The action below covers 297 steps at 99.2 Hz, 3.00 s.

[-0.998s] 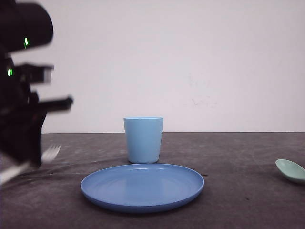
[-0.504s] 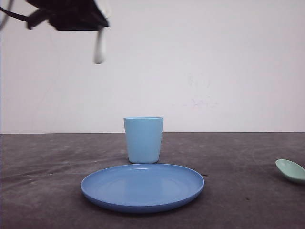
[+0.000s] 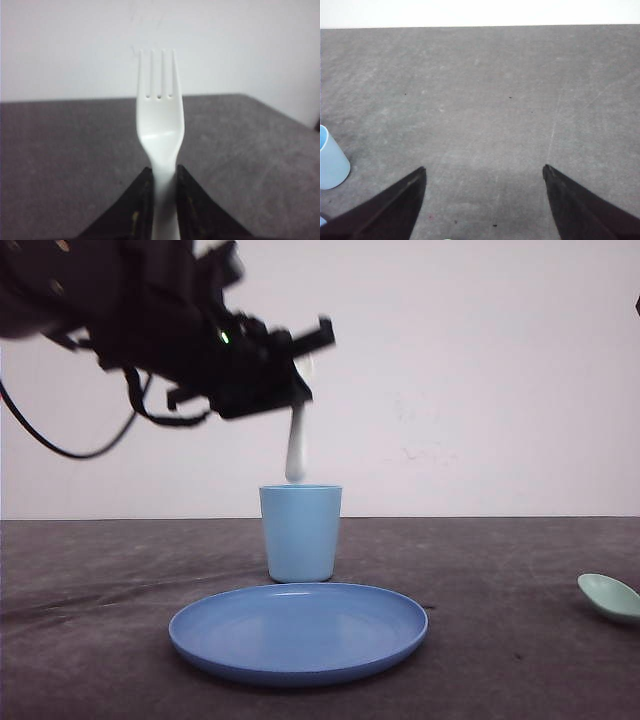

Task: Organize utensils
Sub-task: 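Lower the fork into the blue cup and open the left gripper, then lower the right gripper onto the green spoon and close it, then carry the green spoon with the right gripper into the blue cup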

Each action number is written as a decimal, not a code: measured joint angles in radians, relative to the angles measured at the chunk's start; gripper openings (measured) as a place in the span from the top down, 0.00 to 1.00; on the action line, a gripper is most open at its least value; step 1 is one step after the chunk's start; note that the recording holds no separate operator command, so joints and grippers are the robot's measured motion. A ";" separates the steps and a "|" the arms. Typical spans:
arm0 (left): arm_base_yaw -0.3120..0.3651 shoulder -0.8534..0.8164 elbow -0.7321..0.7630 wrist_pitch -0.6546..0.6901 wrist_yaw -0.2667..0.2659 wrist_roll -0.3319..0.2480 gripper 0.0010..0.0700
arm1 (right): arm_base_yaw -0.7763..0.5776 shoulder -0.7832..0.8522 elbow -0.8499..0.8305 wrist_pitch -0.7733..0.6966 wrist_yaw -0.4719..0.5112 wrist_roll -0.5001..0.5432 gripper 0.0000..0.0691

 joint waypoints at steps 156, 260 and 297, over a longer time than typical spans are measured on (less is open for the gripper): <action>-0.011 -0.737 0.006 -1.291 0.000 0.085 0.68 | 0.387 0.504 0.000 -0.330 0.092 0.225 0.40; -0.011 -0.776 0.006 -1.402 0.000 0.081 0.68 | 0.411 0.637 -0.002 -0.261 0.131 0.289 0.89; -0.011 -0.776 0.006 -1.415 0.000 0.048 0.68 | 0.454 0.474 0.136 -0.010 0.139 0.251 0.89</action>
